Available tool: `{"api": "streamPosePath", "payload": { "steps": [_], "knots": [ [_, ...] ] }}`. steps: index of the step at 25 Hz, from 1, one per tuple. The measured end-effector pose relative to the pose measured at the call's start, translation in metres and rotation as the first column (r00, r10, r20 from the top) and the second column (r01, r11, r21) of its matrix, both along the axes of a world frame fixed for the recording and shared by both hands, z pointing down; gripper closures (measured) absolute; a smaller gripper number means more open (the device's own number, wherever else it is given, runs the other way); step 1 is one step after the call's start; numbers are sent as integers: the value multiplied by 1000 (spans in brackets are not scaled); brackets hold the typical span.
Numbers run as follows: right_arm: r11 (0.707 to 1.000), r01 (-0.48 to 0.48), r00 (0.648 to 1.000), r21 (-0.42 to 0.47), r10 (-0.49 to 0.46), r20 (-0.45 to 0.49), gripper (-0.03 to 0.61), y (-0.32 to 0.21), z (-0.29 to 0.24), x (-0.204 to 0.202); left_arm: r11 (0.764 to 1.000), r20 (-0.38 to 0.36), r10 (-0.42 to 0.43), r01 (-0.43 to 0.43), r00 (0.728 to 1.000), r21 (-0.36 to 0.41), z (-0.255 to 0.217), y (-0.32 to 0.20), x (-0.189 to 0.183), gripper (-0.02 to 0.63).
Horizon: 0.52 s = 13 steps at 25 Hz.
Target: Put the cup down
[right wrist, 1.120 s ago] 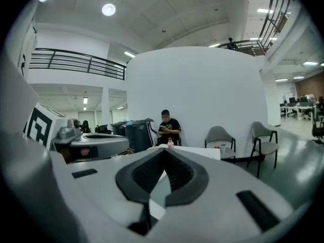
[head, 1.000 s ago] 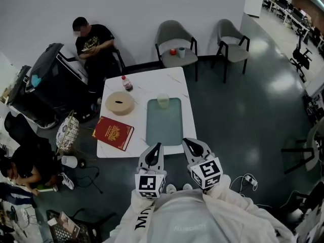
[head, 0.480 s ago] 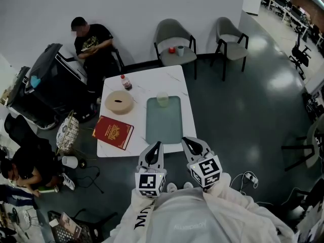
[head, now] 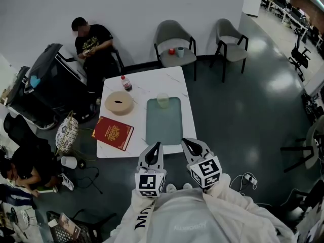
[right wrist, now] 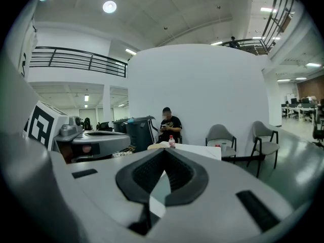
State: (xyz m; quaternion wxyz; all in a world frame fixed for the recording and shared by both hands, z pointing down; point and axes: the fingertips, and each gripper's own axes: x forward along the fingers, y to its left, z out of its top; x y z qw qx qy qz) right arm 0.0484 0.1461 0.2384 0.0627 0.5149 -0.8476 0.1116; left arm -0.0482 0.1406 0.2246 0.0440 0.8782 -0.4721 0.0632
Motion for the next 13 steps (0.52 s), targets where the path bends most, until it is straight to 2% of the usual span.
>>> {"api": "streamPosePath", "payload": {
  "steps": [13],
  "knots": [
    [1000,-2,1000,-10,2,1,574,-1,3,-3,1000,-8,-4,4,1000,-2,0,-2,-7,601]
  ]
}}
